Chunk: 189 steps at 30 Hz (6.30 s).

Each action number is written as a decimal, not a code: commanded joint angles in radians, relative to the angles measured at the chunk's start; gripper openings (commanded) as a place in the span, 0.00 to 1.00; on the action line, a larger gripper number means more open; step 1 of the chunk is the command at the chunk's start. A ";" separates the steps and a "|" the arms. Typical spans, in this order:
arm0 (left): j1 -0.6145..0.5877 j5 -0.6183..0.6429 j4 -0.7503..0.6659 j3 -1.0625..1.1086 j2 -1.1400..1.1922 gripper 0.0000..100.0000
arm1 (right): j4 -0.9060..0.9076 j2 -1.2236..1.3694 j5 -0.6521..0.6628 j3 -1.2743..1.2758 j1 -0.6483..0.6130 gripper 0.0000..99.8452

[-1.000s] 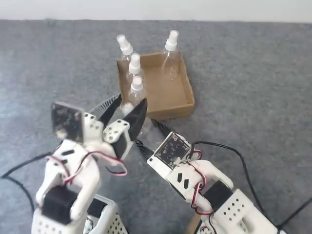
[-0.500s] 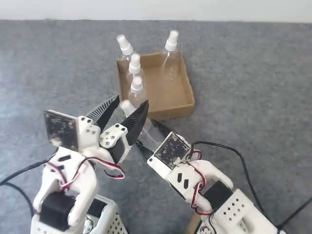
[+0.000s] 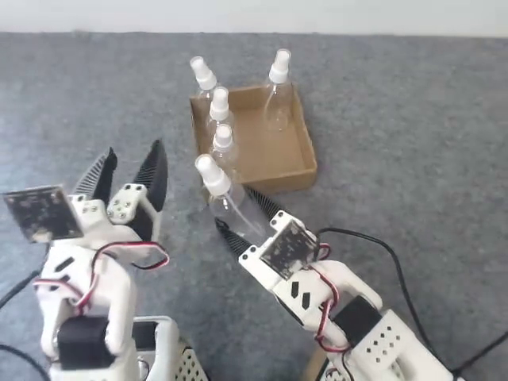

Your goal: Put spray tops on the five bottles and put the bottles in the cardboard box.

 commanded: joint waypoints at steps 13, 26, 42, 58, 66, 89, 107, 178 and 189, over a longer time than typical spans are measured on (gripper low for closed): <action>0.279 -0.072 -0.023 0.150 -0.009 0.22 | -0.025 -0.159 0.006 0.041 -0.062 0.04; 0.330 -0.081 -0.003 0.130 -0.009 0.22 | 0.010 -0.159 0.012 0.044 -0.058 0.04; -0.092 -0.080 -0.003 0.059 -0.009 0.22 | 0.010 -0.159 0.014 0.035 0.021 0.04; -0.292 -0.032 -0.100 0.302 -0.009 0.22 | 0.148 -0.156 0.008 -0.157 0.226 0.04; -0.292 0.017 -0.180 0.397 -0.009 0.22 | 0.139 0.059 0.008 -0.304 0.294 0.04; -0.295 0.012 -0.175 0.426 -0.009 0.22 | 0.019 0.808 0.006 -0.700 0.387 0.04; -0.295 0.011 -0.175 0.426 -0.009 0.22 | -0.265 1.148 0.006 -0.704 0.440 0.04; -0.292 0.011 -0.180 0.426 -0.009 0.22 | 0.102 0.966 -0.044 -0.698 0.432 0.34; -0.282 0.015 -0.180 0.418 -0.009 0.22 | 0.401 0.731 -0.044 -0.698 0.432 0.34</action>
